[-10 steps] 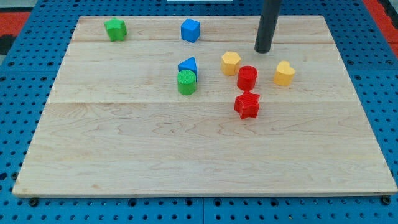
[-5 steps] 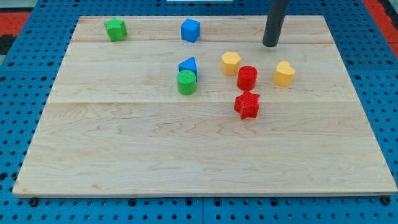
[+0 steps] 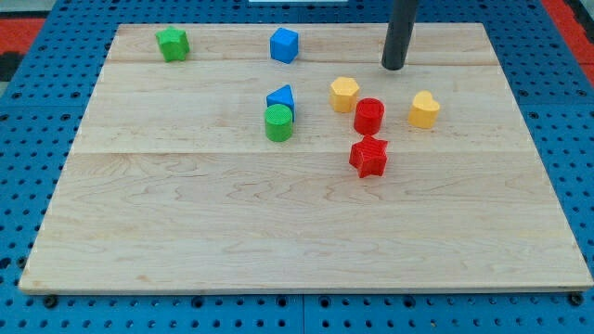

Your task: Point your arm at the yellow heart

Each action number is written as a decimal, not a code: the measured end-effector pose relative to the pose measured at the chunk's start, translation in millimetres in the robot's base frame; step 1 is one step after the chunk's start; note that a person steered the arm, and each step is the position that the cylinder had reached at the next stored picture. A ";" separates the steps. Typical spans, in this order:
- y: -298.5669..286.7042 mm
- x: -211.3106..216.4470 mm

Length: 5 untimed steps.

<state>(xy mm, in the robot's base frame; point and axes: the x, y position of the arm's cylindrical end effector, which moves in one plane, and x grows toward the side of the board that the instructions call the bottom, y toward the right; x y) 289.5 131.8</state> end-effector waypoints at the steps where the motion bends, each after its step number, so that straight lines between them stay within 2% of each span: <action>1: 0.4 2.5; 3: -16.3 24.7; 5: 0.2 33.5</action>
<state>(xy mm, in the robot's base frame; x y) 323.0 132.0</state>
